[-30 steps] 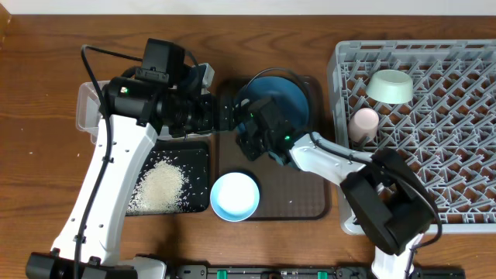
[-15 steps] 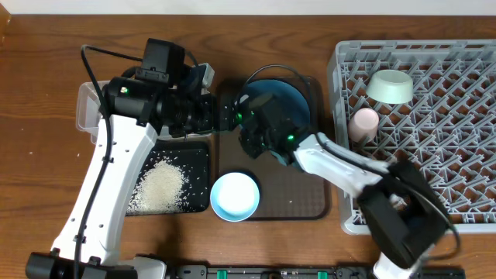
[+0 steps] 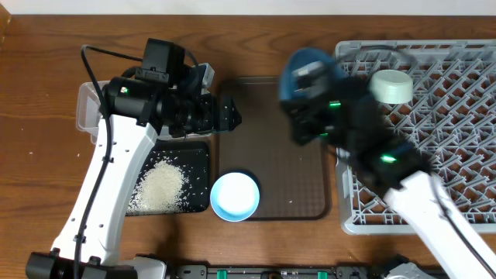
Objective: Sort waste into correct bins and load items into the dishwasher rack
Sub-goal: 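Lift the teal plate and carry it right into the rack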
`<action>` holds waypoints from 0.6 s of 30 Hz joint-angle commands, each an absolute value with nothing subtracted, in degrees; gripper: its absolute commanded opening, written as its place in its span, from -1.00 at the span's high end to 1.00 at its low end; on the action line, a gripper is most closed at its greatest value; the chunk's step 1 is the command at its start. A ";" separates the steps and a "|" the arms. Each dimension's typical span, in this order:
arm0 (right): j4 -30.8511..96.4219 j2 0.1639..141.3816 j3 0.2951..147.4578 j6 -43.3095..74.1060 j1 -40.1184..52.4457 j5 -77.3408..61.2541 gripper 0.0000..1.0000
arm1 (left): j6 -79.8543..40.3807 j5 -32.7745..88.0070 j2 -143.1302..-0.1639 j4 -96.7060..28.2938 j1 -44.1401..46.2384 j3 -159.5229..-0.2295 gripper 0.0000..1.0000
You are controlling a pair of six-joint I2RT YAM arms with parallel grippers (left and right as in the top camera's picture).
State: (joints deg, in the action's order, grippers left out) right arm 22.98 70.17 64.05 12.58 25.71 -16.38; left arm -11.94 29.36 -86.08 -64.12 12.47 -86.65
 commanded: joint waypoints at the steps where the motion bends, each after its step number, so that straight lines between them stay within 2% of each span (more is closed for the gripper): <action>1: 23.92 66.63 64.12 15.33 17.45 -29.28 0.97 | -11.44 28.84 -86.15 -64.23 12.27 -86.35 -0.96; 9: 27.64 67.07 63.66 15.77 -2.48 -58.28 0.99 | -11.44 28.84 -86.15 -64.23 12.27 -86.35 -0.96; 18: 33.10 69.25 61.76 11.35 -15.31 -68.20 0.97 | -11.44 28.84 -86.15 -64.23 12.27 -86.35 -0.96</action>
State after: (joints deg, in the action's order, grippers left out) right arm 32.40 68.69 63.05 14.35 -12.36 -60.42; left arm -11.94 29.36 -86.08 -64.10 12.47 -86.65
